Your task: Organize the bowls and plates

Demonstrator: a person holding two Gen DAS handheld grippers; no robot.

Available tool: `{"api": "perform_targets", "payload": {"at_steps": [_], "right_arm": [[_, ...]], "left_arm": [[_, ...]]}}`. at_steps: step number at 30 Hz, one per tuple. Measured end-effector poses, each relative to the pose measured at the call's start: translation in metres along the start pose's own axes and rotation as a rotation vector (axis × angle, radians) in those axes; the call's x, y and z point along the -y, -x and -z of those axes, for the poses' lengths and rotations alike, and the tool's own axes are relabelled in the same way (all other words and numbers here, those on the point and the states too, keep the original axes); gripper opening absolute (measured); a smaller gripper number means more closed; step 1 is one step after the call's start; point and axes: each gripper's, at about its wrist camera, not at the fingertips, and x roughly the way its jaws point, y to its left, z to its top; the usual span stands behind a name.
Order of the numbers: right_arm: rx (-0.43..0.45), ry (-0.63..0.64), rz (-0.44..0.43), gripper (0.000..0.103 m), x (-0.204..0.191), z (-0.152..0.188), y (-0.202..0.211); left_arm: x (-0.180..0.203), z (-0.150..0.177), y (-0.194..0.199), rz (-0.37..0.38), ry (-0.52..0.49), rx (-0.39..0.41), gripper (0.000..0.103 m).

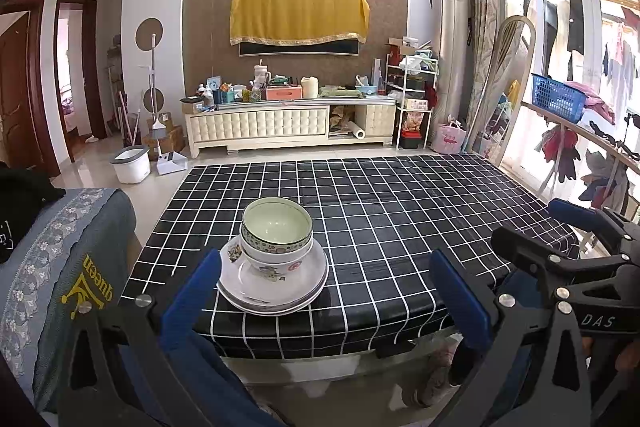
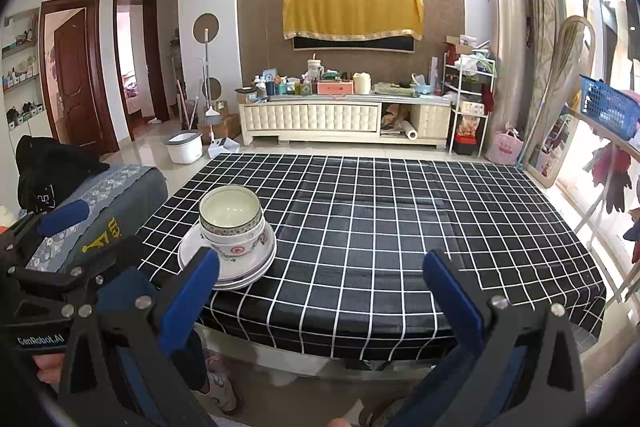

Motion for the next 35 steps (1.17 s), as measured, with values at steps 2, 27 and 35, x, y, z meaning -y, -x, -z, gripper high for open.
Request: {"api": "perform_targets", "payload": {"at_steps": [2,27,35], "right_arm": [[0.001,0.0,0.002,0.103,0.0008,0.0002,0.0008],[-0.003,-0.002,0.008,0.103,-0.0013,0.0026,0.0017],[-0.008,-0.008,0.001,0.103,-0.002,0.0038,0.0026]], "left_arm": [[0.0005,0.0,-0.0002,0.003,-0.001,-0.002,0.103],[0.0026,0.0039,0.0044,-0.004,-0.009,0.005,0.103],[0.0035,0.0056,0.0065,-0.009,-0.017,0.013,0.103]]}}
